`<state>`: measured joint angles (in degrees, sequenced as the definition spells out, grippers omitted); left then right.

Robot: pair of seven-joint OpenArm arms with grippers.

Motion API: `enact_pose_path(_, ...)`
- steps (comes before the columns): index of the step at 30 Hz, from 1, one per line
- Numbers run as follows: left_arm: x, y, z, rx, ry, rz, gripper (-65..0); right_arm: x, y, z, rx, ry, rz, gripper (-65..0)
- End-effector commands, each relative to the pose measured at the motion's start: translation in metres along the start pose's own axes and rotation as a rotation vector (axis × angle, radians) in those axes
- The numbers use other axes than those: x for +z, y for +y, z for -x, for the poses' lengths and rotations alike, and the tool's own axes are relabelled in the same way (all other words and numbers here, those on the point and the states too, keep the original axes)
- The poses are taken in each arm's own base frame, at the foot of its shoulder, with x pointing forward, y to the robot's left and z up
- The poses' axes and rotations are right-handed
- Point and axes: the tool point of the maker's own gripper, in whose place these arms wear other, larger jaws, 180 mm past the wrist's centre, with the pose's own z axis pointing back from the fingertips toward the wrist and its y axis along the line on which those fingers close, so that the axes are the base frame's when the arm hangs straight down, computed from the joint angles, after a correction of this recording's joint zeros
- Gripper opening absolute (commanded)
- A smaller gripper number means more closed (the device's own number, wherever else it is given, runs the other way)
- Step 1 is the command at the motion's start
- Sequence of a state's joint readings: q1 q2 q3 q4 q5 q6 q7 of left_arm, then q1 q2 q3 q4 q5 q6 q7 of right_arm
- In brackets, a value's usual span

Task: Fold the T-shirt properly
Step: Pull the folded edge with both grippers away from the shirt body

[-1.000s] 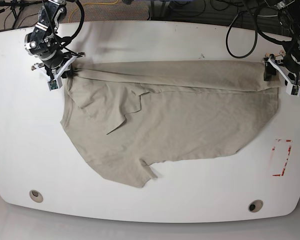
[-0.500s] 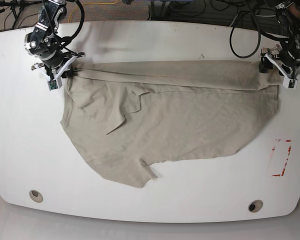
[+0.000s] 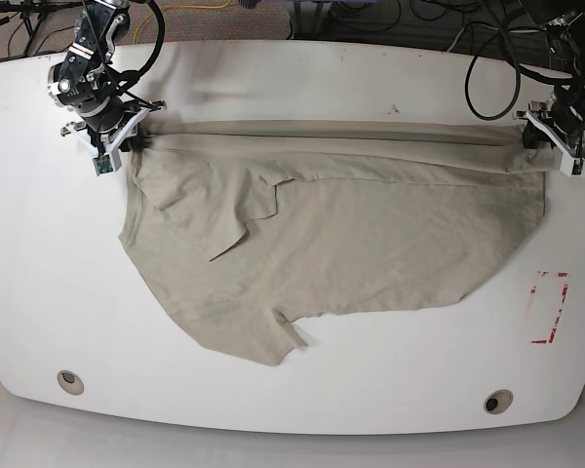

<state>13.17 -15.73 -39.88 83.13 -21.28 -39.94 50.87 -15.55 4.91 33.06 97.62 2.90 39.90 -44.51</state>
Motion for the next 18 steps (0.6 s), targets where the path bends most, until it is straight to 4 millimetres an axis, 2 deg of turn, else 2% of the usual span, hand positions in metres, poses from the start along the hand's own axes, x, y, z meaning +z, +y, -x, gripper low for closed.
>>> enact_pose_path(1, 0.003, 0.006, 0.006, -0.017, 0.04, -0.02, -53.7, 0.008, -0.006, 0.013, 0.035, 0.061, 0.03, -60.7)
enact_pose_path(4, 0.007, 0.007, 0.008, -0.024, 0.044, -0.029, -53.7, 0.013, -0.001, 0.016, 0.042, 0.063, 0.032, -60.7)
enact_pose_path(6, 0.013, 0.007, 0.016, -0.041, 0.059, -0.037, -53.7, 0.018, 0.0, 0.019, 0.043, 0.067, 0.038, -60.7)
enact_pose_path(12, 0.037, 0.003, 0.021, -0.132, 0.066, -0.072, -53.7, 0.034, 0.006, 0.039, 0.065, 0.103, 0.042, -60.7)
enact_pose_path(18, 0.057, -0.003, 0.04, -0.191, 0.11, -0.083, -53.7, 0.048, 0.011, 0.061, 0.083, 0.153, 0.04, -60.7)
